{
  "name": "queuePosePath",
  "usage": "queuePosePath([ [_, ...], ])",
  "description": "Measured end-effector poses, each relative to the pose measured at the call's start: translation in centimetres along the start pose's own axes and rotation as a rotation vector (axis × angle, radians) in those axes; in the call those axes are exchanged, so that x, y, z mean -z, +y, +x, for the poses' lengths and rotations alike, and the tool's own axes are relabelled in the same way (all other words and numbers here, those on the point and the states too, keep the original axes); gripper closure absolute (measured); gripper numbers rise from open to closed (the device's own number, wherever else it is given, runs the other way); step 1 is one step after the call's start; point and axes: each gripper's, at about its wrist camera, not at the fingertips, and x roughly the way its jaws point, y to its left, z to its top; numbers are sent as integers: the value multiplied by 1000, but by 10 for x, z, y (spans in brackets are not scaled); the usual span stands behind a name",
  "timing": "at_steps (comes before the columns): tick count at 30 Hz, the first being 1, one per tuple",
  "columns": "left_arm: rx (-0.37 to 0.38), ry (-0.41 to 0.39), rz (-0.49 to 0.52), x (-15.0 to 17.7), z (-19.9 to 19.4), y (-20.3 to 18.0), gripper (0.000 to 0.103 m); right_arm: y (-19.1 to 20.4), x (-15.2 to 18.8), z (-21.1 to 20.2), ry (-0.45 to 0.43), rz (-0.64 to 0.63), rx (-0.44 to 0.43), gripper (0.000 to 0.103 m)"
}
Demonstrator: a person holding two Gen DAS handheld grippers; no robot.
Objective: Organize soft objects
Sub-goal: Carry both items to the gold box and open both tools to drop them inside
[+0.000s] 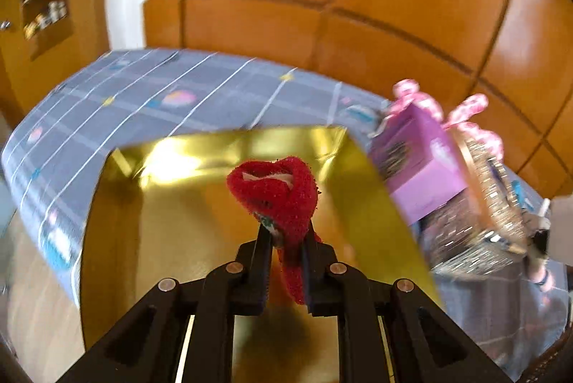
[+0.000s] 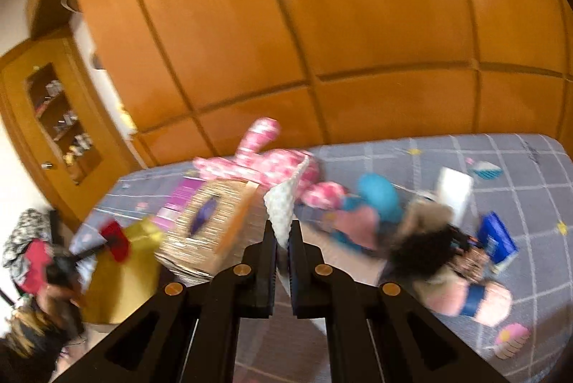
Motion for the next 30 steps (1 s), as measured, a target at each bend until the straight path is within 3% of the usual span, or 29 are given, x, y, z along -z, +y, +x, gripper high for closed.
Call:
queuePosePath([
  [5, -39, 13, -52, 10, 5, 24, 88, 52, -14, -1, -8, -50, -157, 99],
  [9, -48, 11, -92, 15, 2, 40, 79, 95, -20, 10, 11, -85, -269, 99],
  [11, -45, 3, -116, 16, 0, 46, 69, 119, -21, 25, 40, -93, -332, 99],
  [13, -43, -8, -137, 14, 1, 54, 52, 139, -19, 42, 75, -105, -371, 99],
  [16, -51, -41, -173, 12, -8, 64, 31, 170, -6, 77, 168, -115, -440, 99],
  [17, -54, -52, -183, 11, -11, 67, 28, 182, 1, 92, 206, -119, -454, 99],
  [25, -157, -75, -199, 7, -23, 76, 11, 231, 74, 180, 479, -126, -480, 92],
  [28, -193, -114, -202, 4, -35, 75, 1, 231, 93, 195, 530, -138, -440, 73],
  [30, -196, -140, -199, 2, -43, 74, 0, 230, 98, 199, 529, -149, -395, 60],
])
